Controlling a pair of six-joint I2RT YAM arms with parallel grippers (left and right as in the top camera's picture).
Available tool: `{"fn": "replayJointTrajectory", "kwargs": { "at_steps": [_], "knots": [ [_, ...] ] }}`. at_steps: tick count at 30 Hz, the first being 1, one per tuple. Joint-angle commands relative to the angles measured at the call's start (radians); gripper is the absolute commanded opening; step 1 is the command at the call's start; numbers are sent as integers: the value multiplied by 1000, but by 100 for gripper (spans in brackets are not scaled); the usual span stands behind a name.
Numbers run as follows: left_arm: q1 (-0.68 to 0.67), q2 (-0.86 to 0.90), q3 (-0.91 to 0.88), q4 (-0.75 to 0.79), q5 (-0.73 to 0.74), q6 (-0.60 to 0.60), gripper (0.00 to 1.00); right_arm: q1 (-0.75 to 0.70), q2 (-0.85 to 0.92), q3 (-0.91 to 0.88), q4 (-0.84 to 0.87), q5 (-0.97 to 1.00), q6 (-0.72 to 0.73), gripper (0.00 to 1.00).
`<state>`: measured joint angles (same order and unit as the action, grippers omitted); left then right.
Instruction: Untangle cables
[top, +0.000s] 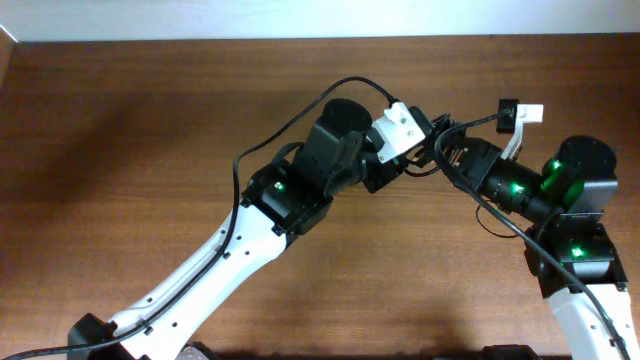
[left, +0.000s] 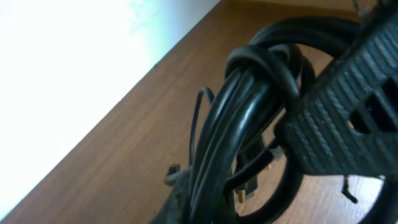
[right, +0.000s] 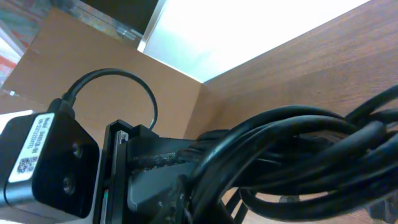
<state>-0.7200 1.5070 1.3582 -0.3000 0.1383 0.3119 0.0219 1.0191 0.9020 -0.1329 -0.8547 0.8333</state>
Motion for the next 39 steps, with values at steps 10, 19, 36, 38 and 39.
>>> {"fn": "replayJointTrajectory", "kwargs": {
  "at_steps": [10,19,36,38,39],
  "knots": [
    [50,-32,6,-37,-475,-612,0,-3,8,9,315,-313,-59,4],
    [129,-51,6,-116,-277,-663,0,-3,8,9,183,-182,-58,4],
    [129,-182,6,-72,-327,-417,0,-3,8,9,-149,25,-26,8],
    [129,-182,6,-71,-367,-464,0,-3,8,9,-148,25,-5,10],
    [129,-182,6,-74,-366,-458,0,-3,8,9,-148,25,-5,16]
  ]
}}
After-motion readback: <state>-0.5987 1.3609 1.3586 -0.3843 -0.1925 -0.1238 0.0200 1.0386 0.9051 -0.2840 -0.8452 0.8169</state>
